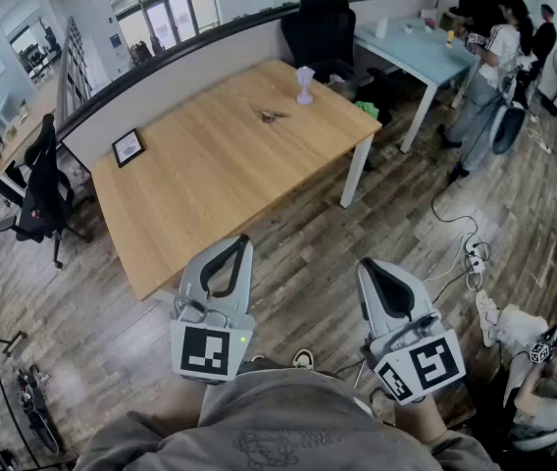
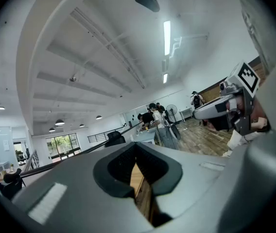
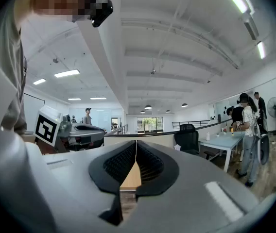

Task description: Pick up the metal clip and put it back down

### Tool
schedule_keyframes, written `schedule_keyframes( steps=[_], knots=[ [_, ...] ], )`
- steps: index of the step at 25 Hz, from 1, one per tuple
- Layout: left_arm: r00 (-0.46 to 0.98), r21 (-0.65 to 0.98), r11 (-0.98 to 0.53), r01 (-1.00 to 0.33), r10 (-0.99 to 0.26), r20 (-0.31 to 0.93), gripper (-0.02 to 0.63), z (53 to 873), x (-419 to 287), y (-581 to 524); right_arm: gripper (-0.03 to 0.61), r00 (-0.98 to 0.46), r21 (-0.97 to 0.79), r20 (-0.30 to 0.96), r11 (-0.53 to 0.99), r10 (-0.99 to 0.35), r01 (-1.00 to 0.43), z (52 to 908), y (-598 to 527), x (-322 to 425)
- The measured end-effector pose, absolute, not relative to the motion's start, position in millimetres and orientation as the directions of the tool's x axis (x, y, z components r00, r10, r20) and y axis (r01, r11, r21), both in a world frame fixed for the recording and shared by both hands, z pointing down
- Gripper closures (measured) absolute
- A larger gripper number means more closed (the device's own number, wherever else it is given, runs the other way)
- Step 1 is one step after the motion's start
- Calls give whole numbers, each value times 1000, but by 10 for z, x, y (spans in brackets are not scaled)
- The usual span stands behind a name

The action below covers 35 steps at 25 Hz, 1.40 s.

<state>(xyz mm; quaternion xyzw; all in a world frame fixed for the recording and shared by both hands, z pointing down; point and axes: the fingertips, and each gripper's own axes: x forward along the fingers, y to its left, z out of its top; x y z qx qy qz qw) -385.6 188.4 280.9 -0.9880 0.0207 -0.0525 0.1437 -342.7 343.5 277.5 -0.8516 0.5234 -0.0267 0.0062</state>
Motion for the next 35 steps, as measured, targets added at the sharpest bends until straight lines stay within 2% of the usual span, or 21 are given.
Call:
schedule_keyframes(
  steps=[4,14,15,16,17,27,35],
  knots=[
    [995,-299,-954,-18,-47,89,614,2764,-3843,1944,565,446,-50,7,-445,-895,-894,2701,3487,-3421],
    [996,-277,-960,-38,-59,69,614,2675,-3856,2045,565,479,-75,33,-480,-877,-874,2806,3731,-3343],
    [996,-262,-964,-51,-70,64,531,2662,-3856,2025,565,480,-73,35,-481,-877,-874,2799,3735,-3338],
    [995,-254,-965,-62,-80,61,333,2655,-3845,1997,565,482,-70,37,-483,-875,-873,2791,3736,-3327],
    [994,-252,-965,-68,-86,60,279,2652,-3829,1967,565,485,-68,38,-487,-874,-871,2788,3735,-3311],
    [995,-259,-965,-44,-66,75,293,2807,-3570,1777,565,497,-67,78,-502,-864,-862,2957,3537,-3074],
    [994,-254,-966,-39,-64,91,298,2918,-2875,1374,565,513,-52,125,-522,-849,-851,3064,3215,-2429]
  ],
)
